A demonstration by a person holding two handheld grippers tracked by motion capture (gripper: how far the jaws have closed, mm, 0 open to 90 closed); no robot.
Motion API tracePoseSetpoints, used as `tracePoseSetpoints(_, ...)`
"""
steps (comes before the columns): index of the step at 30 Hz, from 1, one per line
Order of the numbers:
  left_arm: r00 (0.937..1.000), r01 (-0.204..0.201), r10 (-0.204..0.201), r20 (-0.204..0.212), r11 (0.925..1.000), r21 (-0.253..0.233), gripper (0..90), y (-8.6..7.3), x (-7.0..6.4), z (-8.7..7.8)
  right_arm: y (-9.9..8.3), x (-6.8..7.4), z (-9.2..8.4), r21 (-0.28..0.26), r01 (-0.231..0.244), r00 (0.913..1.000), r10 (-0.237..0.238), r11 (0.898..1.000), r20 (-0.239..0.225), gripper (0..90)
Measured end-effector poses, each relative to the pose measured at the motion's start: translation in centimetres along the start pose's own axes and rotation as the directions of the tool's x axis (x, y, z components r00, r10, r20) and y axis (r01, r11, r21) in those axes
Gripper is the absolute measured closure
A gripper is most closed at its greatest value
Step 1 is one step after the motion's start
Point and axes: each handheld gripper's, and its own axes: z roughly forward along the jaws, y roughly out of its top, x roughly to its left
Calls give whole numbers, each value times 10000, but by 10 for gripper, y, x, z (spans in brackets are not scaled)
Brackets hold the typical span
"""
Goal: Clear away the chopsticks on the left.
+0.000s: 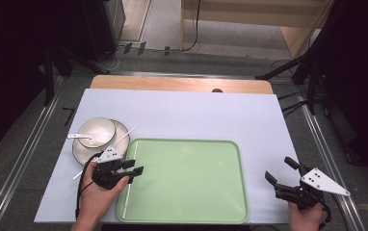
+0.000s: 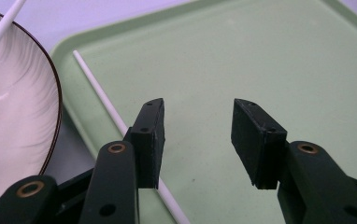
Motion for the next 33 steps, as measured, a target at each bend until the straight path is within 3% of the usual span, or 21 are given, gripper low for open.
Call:
tracePoseSetpoints(9, 9993, 200, -209, -321, 9994, -295, 544, -5, 15, -26, 0, -2, -1, -71, -31, 10000, 31, 10000, 41, 131)
tracePoseSetpoints(21, 9927, 580, -647, -1014, 9960, -680, 580, -13, 41, -60, 0, -1, -1, -59, -87, 9999, 87, 9999, 66, 131)
tracePoseSetpoints(27, 9831, 426, -504, -1758, 9980, -476, 583, -16, 50, -70, 1, -1, -1, -114, -72, 9999, 73, 9999, 74, 131)
tracePoseSetpoints(33, 9741, 388, -449, -2216, 9987, -316, 584, -19, 57, -75, 1, 1, -1, -101, 28, 10000, -27, 9999, 37, 131)
